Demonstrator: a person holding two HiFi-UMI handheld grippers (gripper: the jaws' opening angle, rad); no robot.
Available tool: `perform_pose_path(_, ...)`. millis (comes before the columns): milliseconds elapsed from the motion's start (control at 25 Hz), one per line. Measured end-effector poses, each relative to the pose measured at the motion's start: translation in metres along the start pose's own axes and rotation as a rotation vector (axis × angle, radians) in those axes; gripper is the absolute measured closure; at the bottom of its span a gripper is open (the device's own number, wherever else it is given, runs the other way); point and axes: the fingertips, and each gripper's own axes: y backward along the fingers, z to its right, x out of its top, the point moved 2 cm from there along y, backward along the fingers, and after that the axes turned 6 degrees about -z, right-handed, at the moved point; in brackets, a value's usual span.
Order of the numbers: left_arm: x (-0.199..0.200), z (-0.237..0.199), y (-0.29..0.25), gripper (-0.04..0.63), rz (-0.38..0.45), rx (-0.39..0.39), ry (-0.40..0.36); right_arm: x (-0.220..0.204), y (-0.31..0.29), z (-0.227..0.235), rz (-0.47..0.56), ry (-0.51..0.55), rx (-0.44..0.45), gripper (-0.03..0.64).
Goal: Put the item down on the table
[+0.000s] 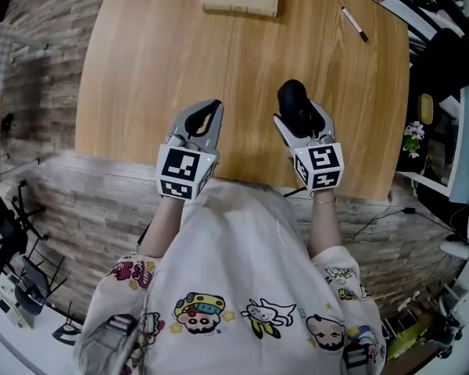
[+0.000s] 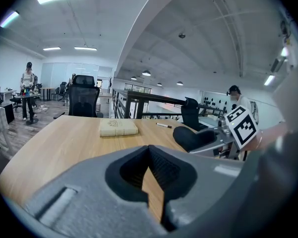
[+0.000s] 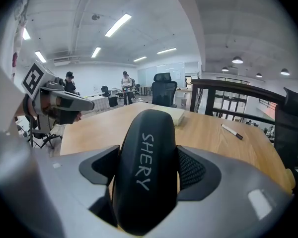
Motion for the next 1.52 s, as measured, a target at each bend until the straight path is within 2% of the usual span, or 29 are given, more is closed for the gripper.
perform_pose_path(600,-0.017,-0.006,-0.007,0.595,-0.045,-0.024,0.016,-0.034,-0.049,-0.025,-0.144,0.129,0.081,0.252)
perform_pose_path(1120,-0.037,-0.011,-0.004,0.595,-0.071,-0.037,0.029,-0.057,-0.078,-0.039,-0.257,0.246,0.090,0.252)
perform_pose_path(1520,-0.045,-0.012,-0.002,0.595,-0.073,-0.042,0.054,-0.062,-0.089,-0.046,-0.300,0.286,0.080,0.250)
